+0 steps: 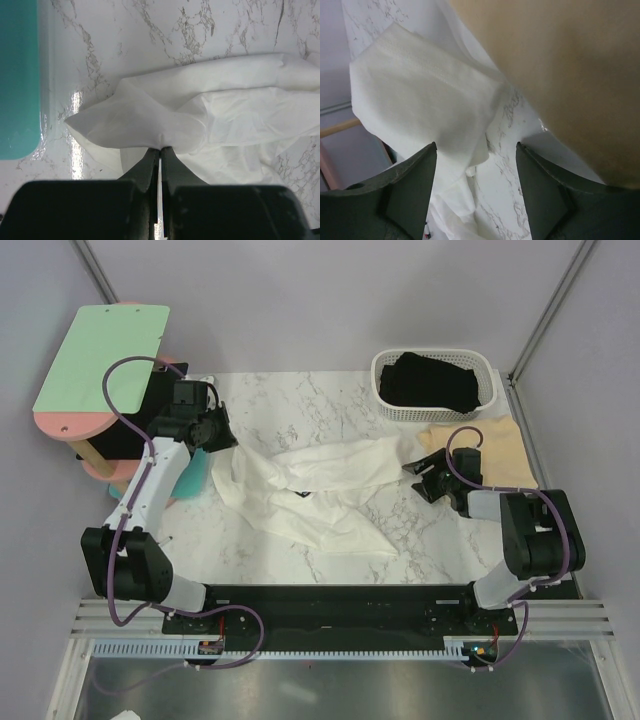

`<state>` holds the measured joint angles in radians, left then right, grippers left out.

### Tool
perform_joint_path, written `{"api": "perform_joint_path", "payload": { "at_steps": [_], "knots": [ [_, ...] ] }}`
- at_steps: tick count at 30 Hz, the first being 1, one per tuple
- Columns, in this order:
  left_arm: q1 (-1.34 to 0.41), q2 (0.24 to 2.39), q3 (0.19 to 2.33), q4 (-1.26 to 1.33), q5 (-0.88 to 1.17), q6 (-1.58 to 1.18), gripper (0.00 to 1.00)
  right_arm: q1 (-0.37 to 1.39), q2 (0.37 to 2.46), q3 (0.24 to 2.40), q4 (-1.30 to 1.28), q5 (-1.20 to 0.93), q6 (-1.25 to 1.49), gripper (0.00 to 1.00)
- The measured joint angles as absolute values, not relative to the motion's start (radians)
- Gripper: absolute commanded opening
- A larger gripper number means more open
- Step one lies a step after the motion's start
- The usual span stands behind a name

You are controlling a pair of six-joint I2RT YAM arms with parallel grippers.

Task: Fold and stack the t-shirts
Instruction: Flatten out the tshirt

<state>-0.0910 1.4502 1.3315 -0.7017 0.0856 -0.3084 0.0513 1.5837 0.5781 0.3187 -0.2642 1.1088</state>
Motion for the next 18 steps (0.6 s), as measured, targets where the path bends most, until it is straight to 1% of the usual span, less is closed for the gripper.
{"api": "perform_joint_path", "payload": {
  "at_steps": [2, 5, 6, 8, 9, 11, 12, 14, 18],
  "knots": [
    [-0.091, 1.450, 1.327, -0.701, 0.084, -0.308, 0.02, 0.049, 1.609, 0.574, 0.368, -0.265, 1.137, 0.69],
    [-0.091, 1.450, 1.320, -0.701, 0.083, -0.308, 0.02, 0.049, 1.649, 0.569, 0.447, -0.263, 1.177, 0.56],
    [-0.091, 1.450, 1.319, -0.701, 0.083, -0.308, 0.02, 0.049, 1.662, 0.567, 0.467, -0.262, 1.188, 0.46],
    [-0.091, 1.450, 1.319, -0.700, 0.081, -0.308, 0.02, 0.049, 1.686, 0.564, 0.502, -0.260, 1.208, 0.33],
    [-0.091, 1.450, 1.319, -0.700, 0.081, -0.308, 0.02, 0.049, 1.697, 0.561, 0.511, -0.257, 1.217, 0.20],
    [-0.091, 1.450, 1.319, -0.700, 0.080, -0.308, 0.02, 0.050, 1.708, 0.555, 0.517, -0.254, 1.225, 0.10],
    [-0.091, 1.450, 1.319, -0.701, 0.080, -0.308, 0.02, 0.049, 1.709, 0.554, 0.516, -0.254, 1.229, 0.03],
    [-0.091, 1.448, 1.318, -0.701, 0.080, -0.308, 0.02, 0.050, 1.705, 0.553, 0.517, -0.249, 1.227, 0.00],
    [-0.091, 1.434, 1.314, -0.701, 0.078, -0.308, 0.02, 0.051, 1.626, 0.559, 0.438, -0.222, 1.182, 0.00]
  ]
}}
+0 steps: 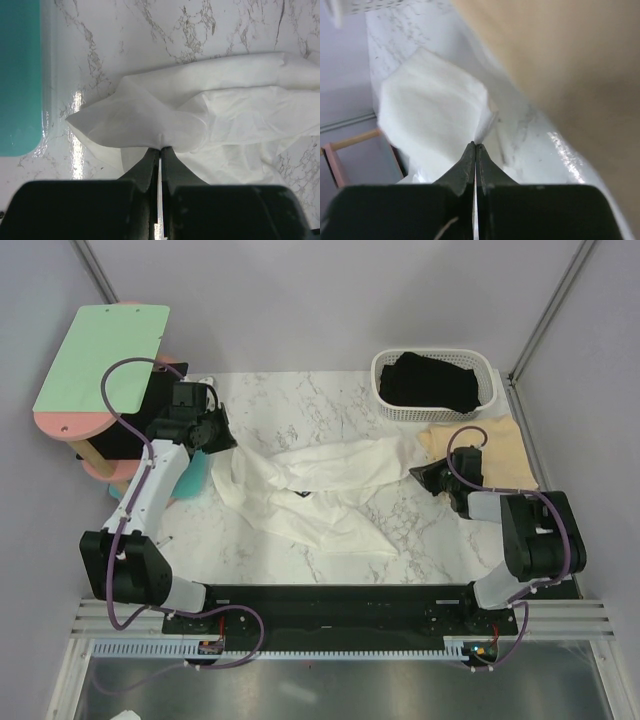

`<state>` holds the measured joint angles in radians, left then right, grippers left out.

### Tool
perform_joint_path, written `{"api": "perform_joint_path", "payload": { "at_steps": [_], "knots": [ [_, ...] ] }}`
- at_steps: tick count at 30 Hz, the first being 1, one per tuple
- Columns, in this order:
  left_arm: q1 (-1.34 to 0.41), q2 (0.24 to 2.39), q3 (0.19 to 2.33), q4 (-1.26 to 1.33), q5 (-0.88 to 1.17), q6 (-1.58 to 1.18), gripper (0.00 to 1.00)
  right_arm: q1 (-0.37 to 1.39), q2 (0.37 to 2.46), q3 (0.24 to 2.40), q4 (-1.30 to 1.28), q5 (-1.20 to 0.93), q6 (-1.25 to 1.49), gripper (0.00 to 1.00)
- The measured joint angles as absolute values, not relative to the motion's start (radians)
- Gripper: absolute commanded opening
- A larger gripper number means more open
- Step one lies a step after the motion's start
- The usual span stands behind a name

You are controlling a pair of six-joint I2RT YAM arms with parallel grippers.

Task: Fold and stack the t-shirts
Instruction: Flatten out the tshirt

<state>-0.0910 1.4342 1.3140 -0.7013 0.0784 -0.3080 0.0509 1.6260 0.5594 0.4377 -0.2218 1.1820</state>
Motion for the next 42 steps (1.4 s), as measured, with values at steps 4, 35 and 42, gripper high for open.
{"api": "perform_joint_path", "payload": {
  "at_steps": [4, 35, 42],
  "knots": [
    [-0.091, 1.419, 1.314, -0.701, 0.078, -0.308, 0.02, 0.056, 1.490, 0.620, 0.324, -0.183, 1.096, 0.00],
    [-0.091, 0.686, 1.517, -0.789, 0.286, -0.335, 0.02, 0.186, 0.664, 1.321, -0.490, -0.057, 0.397, 0.00],
    [-0.091, 0.717, 1.908, -0.891, 0.342, -0.360, 0.02, 0.186, 0.597, 1.549, -0.582, -0.068, 0.389, 0.00]
  ]
}}
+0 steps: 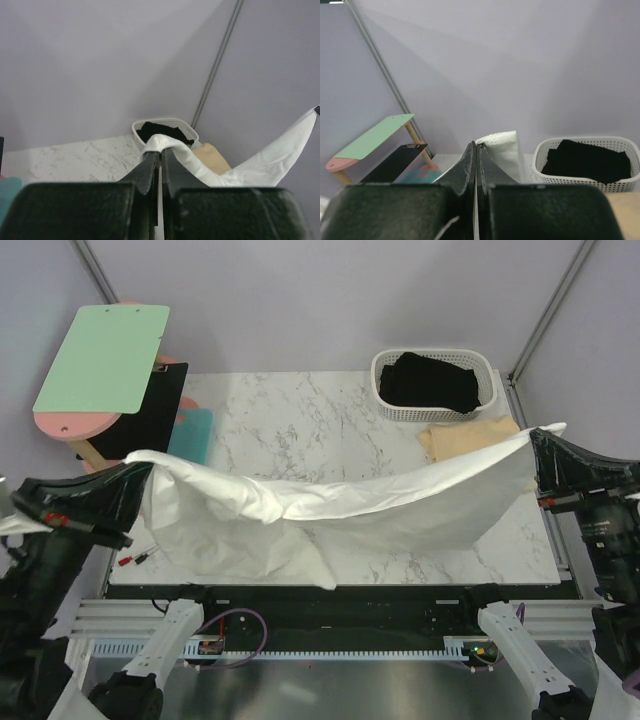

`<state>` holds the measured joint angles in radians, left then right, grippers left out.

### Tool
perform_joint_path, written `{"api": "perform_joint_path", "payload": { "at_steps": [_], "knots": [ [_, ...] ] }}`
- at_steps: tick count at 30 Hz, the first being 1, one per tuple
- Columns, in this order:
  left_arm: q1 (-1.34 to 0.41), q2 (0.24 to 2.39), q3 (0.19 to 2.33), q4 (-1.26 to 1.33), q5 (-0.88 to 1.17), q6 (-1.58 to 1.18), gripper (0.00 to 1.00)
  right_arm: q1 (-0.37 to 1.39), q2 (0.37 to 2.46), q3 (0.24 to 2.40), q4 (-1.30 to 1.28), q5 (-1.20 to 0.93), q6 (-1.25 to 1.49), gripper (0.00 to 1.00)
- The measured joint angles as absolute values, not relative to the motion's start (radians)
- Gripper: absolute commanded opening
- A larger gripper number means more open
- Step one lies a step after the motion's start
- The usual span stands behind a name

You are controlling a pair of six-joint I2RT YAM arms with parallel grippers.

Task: Fold and stack the t-shirts
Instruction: Flatten out the tshirt, then fold the flattened tshirt in 1/3 of the way

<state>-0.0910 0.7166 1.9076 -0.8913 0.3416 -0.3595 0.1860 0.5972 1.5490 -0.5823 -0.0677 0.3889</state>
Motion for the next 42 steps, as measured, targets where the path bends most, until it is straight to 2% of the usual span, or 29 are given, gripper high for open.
{"api": "perform_joint_path", "payload": {
  "at_steps": [5, 8, 15, 19, 23, 27, 33, 39, 42],
  "knots": [
    [-0.091, 0.807, 2.157, -0.926, 0.340, -0.360, 0.02, 0.186, 0.597, 1.605, -0.595, -0.047, 0.387, 0.00],
    [-0.091, 0.869, 2.170, -0.933, 0.332, -0.360, 0.02, 0.186, 0.620, 1.584, -0.597, -0.031, 0.382, 0.00],
    [-0.091, 1.129, 1.910, -0.906, 0.284, -0.360, 0.02, 0.186, 0.782, 1.346, -0.494, 0.024, 0.361, 0.00],
    [-0.089, 1.330, 1.759, -0.884, 0.248, -0.360, 0.02, 0.186, 0.958, 1.178, -0.378, 0.030, 0.362, 0.00],
    [-0.084, 1.509, 1.734, -0.878, 0.223, -0.360, 0.02, 0.186, 1.176, 1.094, -0.276, 0.045, 0.363, 0.00],
    [-0.080, 1.744, 1.876, -0.867, 0.215, -0.360, 0.02, 0.186, 1.422, 1.106, -0.151, 0.062, 0.363, 0.00],
    [-0.073, 2.028, 2.110, -0.849, 0.216, -0.360, 0.02, 0.177, 1.740, 1.258, -0.073, 0.059, 0.374, 0.00],
    [-0.061, 2.039, 2.133, -0.851, 0.235, -0.361, 0.02, 0.171, 1.778, 1.355, -0.039, 0.048, 0.379, 0.00],
    [-0.060, 1.975, 2.069, -0.839, 0.242, -0.361, 0.02, 0.170, 1.755, 1.355, -0.035, 0.040, 0.379, 0.00]
  ]
}}
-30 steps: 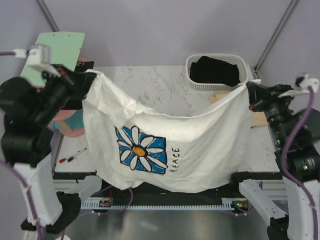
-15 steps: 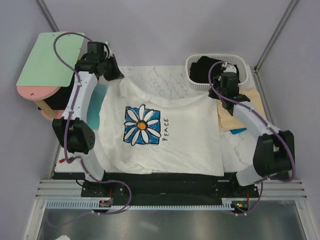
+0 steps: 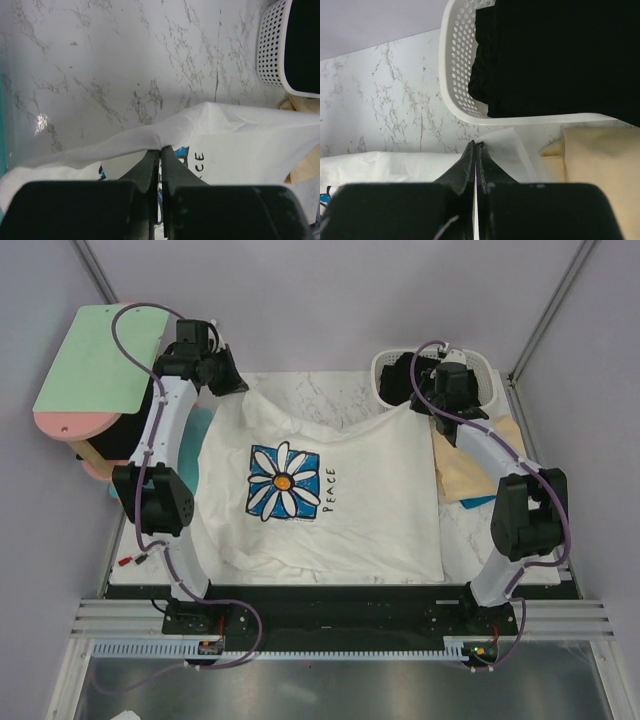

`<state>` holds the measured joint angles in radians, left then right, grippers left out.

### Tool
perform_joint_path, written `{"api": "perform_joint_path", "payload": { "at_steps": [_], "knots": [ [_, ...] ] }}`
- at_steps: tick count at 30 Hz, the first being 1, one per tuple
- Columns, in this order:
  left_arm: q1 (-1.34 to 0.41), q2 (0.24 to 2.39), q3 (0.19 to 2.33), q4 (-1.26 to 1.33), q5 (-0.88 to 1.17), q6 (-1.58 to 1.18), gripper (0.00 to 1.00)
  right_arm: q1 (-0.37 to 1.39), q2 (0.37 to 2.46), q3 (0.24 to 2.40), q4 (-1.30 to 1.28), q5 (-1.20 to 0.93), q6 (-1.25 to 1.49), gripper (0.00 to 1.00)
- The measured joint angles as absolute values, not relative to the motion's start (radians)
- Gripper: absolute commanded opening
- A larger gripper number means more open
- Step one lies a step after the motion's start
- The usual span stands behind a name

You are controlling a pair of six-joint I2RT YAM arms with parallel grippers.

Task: Fold and stack the t-shirts
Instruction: Fold the flattened tshirt in 1/3 of the way

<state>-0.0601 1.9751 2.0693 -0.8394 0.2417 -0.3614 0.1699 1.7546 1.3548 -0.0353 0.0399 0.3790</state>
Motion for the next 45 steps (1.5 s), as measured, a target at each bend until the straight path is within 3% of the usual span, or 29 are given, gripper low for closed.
{"api": "perform_joint_path", "payload": {
  "at_steps": [8, 15, 45],
  "knots": [
    [-0.060, 1.776, 1.861, -0.836, 0.247, -0.360, 0.02, 0.170, 1.638, 1.281, -0.088, 0.019, 0.379, 0.00],
    [-0.060, 1.748, 1.764, -0.862, 0.246, -0.353, 0.02, 0.170, 1.576, 1.191, -0.159, -0.015, 0.382, 0.00],
    [-0.057, 1.732, 1.768, -1.013, 0.311, -0.319, 0.02, 0.170, 1.563, 0.902, -0.282, 0.006, 0.358, 0.03]
  ]
}}
